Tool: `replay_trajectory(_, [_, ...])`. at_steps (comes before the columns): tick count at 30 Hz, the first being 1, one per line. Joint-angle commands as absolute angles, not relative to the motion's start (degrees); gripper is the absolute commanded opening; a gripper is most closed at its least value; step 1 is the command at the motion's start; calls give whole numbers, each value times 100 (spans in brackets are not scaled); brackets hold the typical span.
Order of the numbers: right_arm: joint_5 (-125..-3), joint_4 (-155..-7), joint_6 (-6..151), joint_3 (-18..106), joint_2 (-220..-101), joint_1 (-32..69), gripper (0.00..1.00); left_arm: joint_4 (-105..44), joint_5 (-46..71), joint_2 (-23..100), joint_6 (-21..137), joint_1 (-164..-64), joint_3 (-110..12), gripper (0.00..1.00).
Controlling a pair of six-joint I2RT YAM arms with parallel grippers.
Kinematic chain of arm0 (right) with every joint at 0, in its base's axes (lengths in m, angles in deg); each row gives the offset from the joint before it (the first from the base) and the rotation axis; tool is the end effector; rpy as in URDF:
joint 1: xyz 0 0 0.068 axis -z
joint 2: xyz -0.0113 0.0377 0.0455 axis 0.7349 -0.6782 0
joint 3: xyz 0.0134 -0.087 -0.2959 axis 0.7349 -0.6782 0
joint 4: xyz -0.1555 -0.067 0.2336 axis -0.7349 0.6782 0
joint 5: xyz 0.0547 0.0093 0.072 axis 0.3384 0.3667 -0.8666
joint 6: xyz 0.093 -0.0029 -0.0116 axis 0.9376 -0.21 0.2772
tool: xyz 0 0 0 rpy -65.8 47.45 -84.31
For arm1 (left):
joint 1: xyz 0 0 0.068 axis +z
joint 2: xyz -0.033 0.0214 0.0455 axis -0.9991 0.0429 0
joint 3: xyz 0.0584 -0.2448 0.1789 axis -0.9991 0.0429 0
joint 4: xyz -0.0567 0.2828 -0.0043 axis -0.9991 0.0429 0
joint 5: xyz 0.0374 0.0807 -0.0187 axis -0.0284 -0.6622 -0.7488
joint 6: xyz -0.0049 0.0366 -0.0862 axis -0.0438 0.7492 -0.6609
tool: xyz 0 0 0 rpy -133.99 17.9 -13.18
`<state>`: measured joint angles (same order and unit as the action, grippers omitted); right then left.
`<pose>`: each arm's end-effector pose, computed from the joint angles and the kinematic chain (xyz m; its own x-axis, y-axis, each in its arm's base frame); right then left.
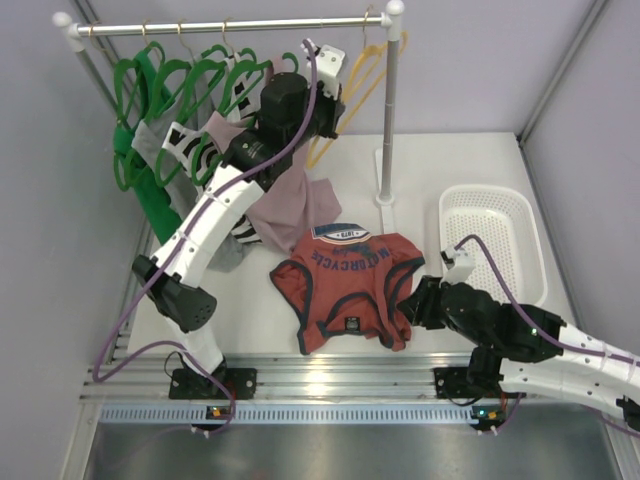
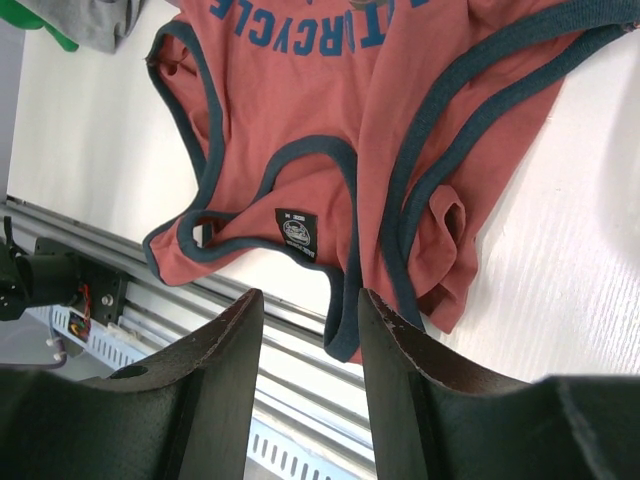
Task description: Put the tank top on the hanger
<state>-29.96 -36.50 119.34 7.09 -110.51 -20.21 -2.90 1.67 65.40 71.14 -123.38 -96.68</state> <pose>0.0901 0.1196 0.2747 -0.6953 0.2125 -0.6866 -0.2233 0.8442 0.4874 0.3920 -0.2783 0.5297 -0.0894 0.0962 -0.9913 0.5497 0.8348 0.0315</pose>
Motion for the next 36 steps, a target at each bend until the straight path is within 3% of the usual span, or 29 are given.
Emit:
replay_trajectory(1, [-2883, -3693, 11948, 746, -10992, -2091, 43, -963, -180, 6163, 7212, -12340, -9930, 0])
replay_trajectory(23, [-2900, -3913, 11869, 649, -11220, -2091, 44, -1131, -171, 4968, 7335, -12340, -8525, 0])
replay_trajectory(36, [-3216, -3947, 12009, 255, -11422, -2099, 45, -279, 855, 3036, 7169, -12340, -6601, 0])
